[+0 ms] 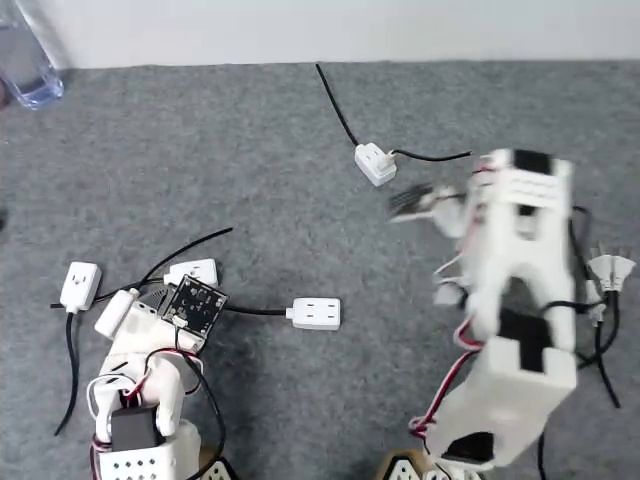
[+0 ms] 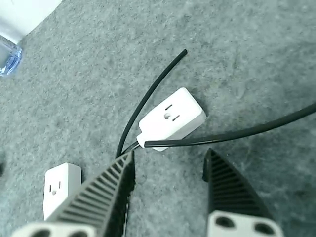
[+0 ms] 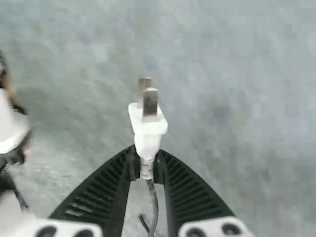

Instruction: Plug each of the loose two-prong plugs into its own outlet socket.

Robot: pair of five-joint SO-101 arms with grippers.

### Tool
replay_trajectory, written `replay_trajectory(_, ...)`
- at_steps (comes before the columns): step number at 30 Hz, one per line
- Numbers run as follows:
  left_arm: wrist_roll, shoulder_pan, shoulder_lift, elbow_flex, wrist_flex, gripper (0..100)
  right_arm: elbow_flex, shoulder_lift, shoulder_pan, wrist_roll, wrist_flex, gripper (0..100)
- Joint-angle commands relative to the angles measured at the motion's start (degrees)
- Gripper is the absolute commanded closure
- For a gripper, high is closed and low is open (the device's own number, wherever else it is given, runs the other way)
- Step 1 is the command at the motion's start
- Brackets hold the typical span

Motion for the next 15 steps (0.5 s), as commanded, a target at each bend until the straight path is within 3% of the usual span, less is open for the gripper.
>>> replay_trajectory(1, -0.6, 0.3, -0.2, -0.2, 0.4, 79, 5.8, -7.9, -7.6, -2.5, 0.5, 99.0)
replay_trajectory(6, -0.6, 0.2, -0.2, -0.2, 0.4, 79, 18.0, -15.1, -9.8, -19.0, -18.0, 99.0)
replay_trajectory(15, -0.6, 0.1, -0.2, -0.1, 0.4, 79, 47.6, -25.6, -12.7, -23.5, -41.4, 99.0)
